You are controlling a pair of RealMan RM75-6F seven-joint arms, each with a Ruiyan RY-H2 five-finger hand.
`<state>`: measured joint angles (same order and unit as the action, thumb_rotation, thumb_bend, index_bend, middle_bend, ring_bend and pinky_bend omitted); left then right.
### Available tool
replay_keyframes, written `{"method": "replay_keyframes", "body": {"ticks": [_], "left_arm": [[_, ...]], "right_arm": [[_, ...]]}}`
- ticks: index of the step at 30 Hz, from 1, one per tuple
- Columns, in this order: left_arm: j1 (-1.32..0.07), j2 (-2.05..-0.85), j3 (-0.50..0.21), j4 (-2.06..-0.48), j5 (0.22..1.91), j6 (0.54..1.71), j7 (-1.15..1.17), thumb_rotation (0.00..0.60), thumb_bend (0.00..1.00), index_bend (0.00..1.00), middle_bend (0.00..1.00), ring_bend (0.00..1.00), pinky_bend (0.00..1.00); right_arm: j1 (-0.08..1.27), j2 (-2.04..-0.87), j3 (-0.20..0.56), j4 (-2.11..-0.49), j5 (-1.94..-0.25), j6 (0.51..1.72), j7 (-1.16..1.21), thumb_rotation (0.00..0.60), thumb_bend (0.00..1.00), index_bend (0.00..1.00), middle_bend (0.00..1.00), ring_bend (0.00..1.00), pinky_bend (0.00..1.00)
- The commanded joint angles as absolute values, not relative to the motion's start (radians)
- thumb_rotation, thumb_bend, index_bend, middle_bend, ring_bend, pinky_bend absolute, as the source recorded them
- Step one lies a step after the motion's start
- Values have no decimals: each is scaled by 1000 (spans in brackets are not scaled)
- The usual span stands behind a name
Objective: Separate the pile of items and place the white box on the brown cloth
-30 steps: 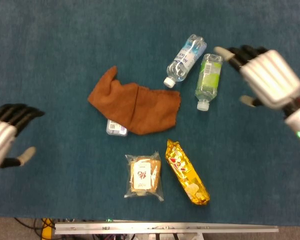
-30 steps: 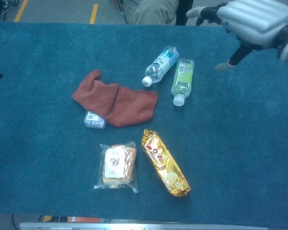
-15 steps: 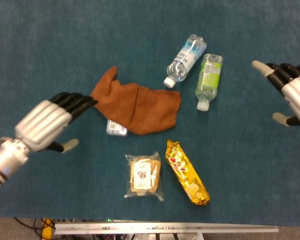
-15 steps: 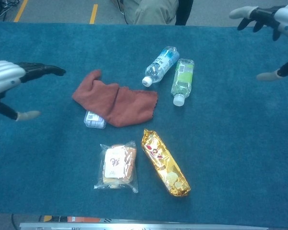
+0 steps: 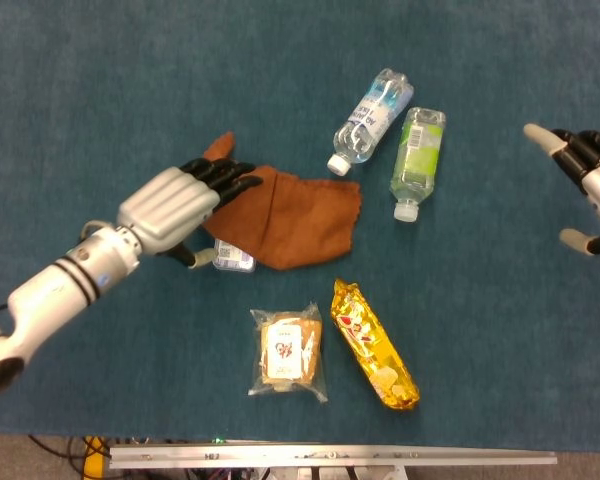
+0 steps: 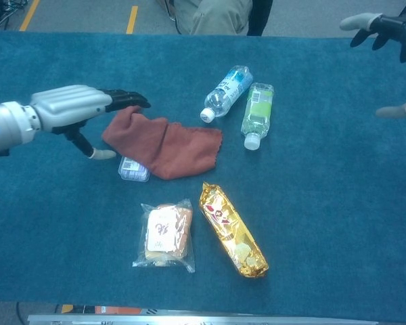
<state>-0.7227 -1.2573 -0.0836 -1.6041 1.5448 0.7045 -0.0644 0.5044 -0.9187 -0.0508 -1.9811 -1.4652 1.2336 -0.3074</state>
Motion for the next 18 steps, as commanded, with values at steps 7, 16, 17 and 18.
{"method": "replay_keyframes", "body": {"ticks": [7, 16, 17, 18], "left_arm": [[-795, -1343, -84, -1503, 1425, 603, 1, 600, 265, 0, 24, 38, 115], [-834, -1373, -71, -1462, 1314, 549, 76, 600, 265, 19, 24, 37, 115], [-837, -1374, -69, -1459, 1306, 545, 83, 600, 265, 29, 25, 37, 115], [-841, -1377, -65, -1455, 1296, 541, 92, 600, 266, 36, 25, 37, 115]], "right_arm": [[491, -929, -26, -1952, -1469, 1207, -275, 600, 0, 24, 263, 292, 447], [475, -930, -12, -1933, -1482, 1190, -243, 600, 0, 25, 263, 292, 447], [473, -929, -11, -1931, -1483, 1189, -239, 600, 0, 25, 263, 292, 447], [471, -929, -9, -1928, -1484, 1189, -235, 600, 0, 25, 263, 292, 447]]}}
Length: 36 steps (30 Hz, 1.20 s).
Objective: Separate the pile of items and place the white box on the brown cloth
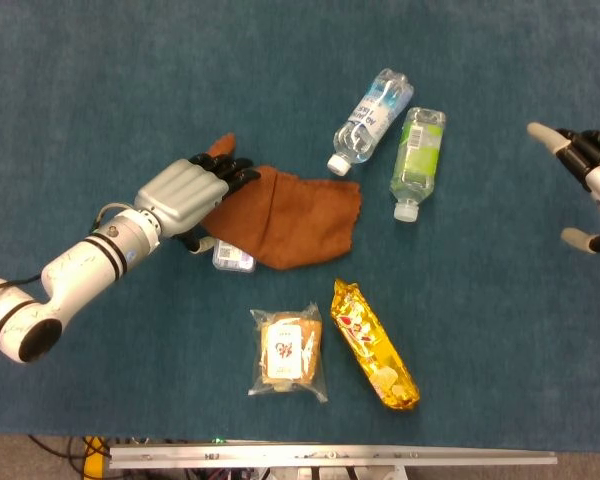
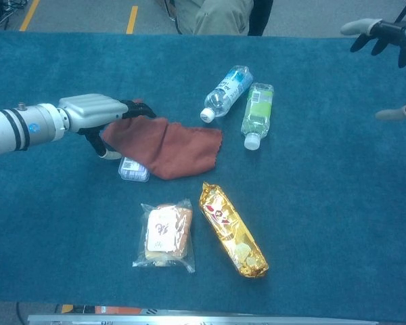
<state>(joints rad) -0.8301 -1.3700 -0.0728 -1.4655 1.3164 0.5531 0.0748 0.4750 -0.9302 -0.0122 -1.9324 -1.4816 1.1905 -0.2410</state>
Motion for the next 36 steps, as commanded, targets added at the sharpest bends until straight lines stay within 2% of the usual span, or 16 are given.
{"method": "replay_keyframes", "body": {"ticks": [1, 6, 11, 18, 26, 36], "left_arm": [[-844, -1380, -63, -1452, 1288, 539, 98, 600, 266, 39, 26, 37, 115], [-852, -1399, -59, -1443, 1257, 549, 117, 600, 265, 138, 98, 62, 115], [-846, -1415, -52, -1433, 1251, 582, 126, 600, 265, 282, 253, 202, 124], [-832, -1439, -49, -1415, 1257, 630, 117, 600, 265, 407, 390, 345, 171], [-811, -1442, -52, -1397, 1295, 693, 71, 600, 265, 501, 508, 442, 244], [-798, -1402, -72, -1387, 1305, 740, 35, 600, 265, 543, 555, 481, 303]], "right_arm": [[470, -928, -7, -1926, -1485, 1188, -232, 600, 0, 25, 263, 292, 447], [462, -927, -1, -1920, -1493, 1185, -218, 600, 0, 26, 263, 292, 446], [453, -926, 6, -1914, -1497, 1184, -204, 600, 0, 34, 263, 293, 447], [446, -926, 17, -1913, -1499, 1179, -190, 600, 0, 38, 263, 295, 447], [440, -925, 27, -1917, -1495, 1170, -186, 600, 0, 39, 263, 295, 447], [433, -927, 38, -1921, -1492, 1165, -183, 600, 0, 39, 264, 295, 447]]}}
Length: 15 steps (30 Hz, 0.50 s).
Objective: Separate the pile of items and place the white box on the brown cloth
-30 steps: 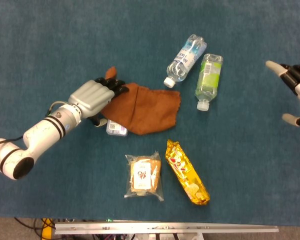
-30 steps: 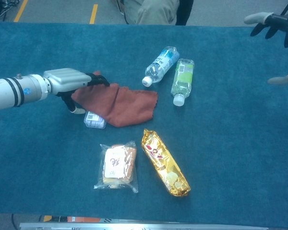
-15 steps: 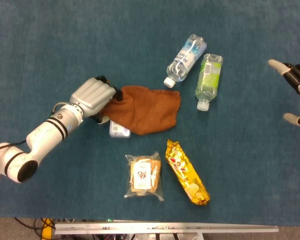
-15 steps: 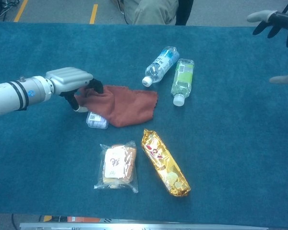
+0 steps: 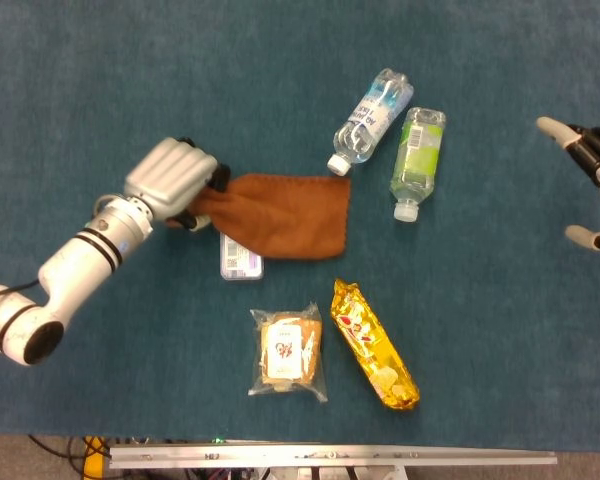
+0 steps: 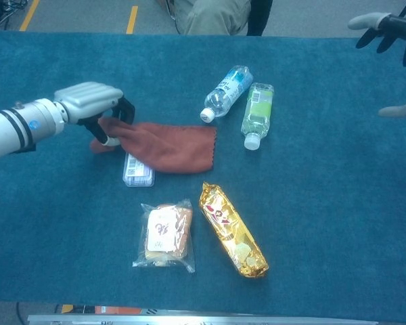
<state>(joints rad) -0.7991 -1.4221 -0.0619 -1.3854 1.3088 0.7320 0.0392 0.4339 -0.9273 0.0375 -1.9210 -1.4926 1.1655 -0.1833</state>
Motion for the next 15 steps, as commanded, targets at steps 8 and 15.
{"method": "replay_keyframes", "body": {"ticks": [8, 15], "left_arm": [[-783, -1327, -95, -1372, 1265, 768, 47, 600, 265, 536, 550, 481, 304], [-760, -1288, -102, -1340, 1222, 788, 64, 600, 265, 535, 546, 481, 305]], "right_arm": [[427, -929, 44, -1919, -1490, 1162, -178, 600, 0, 44, 265, 295, 447], [423, -931, 48, -1917, -1492, 1161, -174, 600, 0, 44, 265, 295, 446]]}}
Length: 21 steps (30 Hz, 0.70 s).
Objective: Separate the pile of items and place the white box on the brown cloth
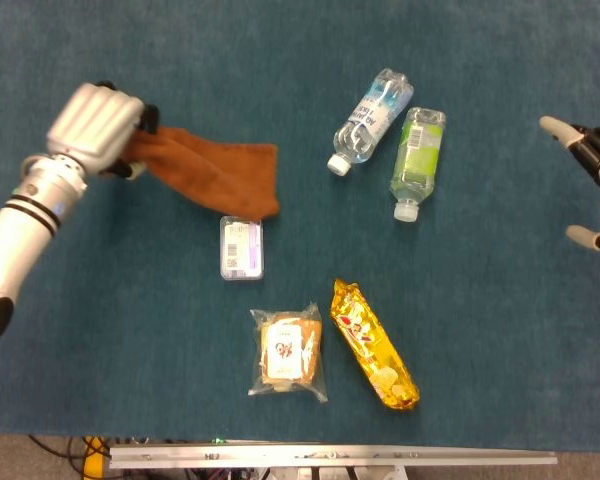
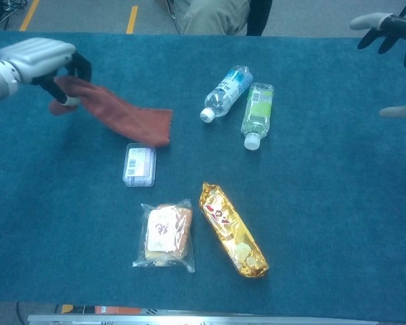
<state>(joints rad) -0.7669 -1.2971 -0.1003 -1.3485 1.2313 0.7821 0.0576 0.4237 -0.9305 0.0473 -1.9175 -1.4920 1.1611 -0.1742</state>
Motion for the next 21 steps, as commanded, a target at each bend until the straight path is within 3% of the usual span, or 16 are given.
{"method": "replay_keyframes", "body": {"ticks": [1, 9, 17, 19, 21], "left_arm": [[-758, -1283, -103, -1338, 1217, 787, 65, 600, 265, 535, 546, 481, 305], [-742, -1264, -102, -1354, 1207, 801, 72, 600, 265, 533, 545, 480, 304], [-747, -1332, -88, -1337, 1207, 783, 92, 600, 265, 522, 539, 469, 304], [-752, -1344, -86, -1331, 1199, 768, 99, 600, 265, 492, 519, 445, 301], [-761, -1347, -84, -1333, 1173, 737, 115, 600, 265, 376, 436, 349, 285]], "right_arm": [[423, -932, 49, -1918, -1492, 1160, -174, 600, 0, 44, 265, 295, 446], [423, -935, 52, -1922, -1491, 1152, -181, 600, 0, 44, 266, 295, 447], [414, -932, 50, -1928, -1489, 1153, -187, 600, 0, 44, 266, 295, 447], [412, -930, 49, -1930, -1488, 1152, -187, 600, 0, 44, 267, 295, 447], [409, -928, 48, -1932, -1488, 1154, -188, 600, 0, 44, 268, 295, 447]]}}
